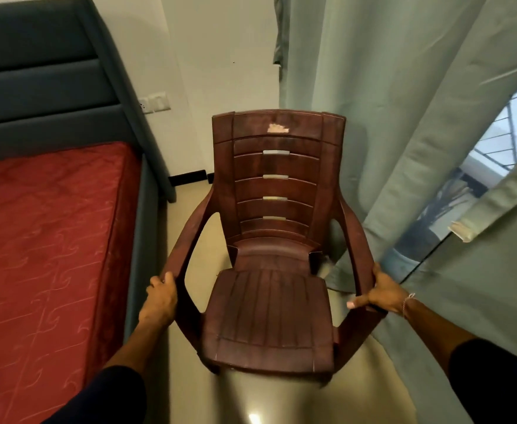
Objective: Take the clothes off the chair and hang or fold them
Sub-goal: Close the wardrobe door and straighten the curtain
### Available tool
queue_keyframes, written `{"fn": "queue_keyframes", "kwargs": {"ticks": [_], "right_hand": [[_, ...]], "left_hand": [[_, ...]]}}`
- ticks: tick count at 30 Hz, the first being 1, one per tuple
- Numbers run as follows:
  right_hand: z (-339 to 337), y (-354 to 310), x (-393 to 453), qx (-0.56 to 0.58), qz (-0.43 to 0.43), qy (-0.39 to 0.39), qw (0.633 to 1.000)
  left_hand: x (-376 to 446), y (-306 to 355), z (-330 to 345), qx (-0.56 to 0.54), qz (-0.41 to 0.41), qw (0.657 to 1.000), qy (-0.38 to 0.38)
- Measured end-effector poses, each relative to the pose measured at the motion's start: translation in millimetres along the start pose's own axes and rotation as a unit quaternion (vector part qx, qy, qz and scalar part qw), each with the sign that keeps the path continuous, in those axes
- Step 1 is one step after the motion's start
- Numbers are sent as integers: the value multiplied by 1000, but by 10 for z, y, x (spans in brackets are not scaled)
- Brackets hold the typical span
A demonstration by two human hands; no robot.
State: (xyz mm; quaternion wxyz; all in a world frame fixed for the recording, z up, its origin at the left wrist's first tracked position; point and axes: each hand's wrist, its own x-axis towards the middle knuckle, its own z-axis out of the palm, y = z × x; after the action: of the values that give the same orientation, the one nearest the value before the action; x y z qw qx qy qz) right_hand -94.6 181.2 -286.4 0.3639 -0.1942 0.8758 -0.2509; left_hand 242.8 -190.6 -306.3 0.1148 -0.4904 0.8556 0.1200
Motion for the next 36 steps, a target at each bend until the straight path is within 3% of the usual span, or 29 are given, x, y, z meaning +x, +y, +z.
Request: {"fn": "queue_keyframes", "kwargs": {"ticks": [3, 6, 11, 19, 36], "right_hand": [[-188, -255, 237, -123, -24, -67, 990], [-250, -358, 467, -238, -50, -96, 965], [-180, -590, 704, -324, -75, -46, 942], [-51, -1003, 1309, -421, -70, 71, 902], [-414, -2232, 3038, -392, -96, 95, 910]], "left_hand": [[157, -125, -73, 15, -4, 1000, 8], [325, -171, -162, 54, 9, 998, -31], [616, -141, -246, 121, 25, 991, -50], [1157, -144, -325, 79, 49, 996, -1], [2935, -63, -876, 15, 39, 999, 32]]}}
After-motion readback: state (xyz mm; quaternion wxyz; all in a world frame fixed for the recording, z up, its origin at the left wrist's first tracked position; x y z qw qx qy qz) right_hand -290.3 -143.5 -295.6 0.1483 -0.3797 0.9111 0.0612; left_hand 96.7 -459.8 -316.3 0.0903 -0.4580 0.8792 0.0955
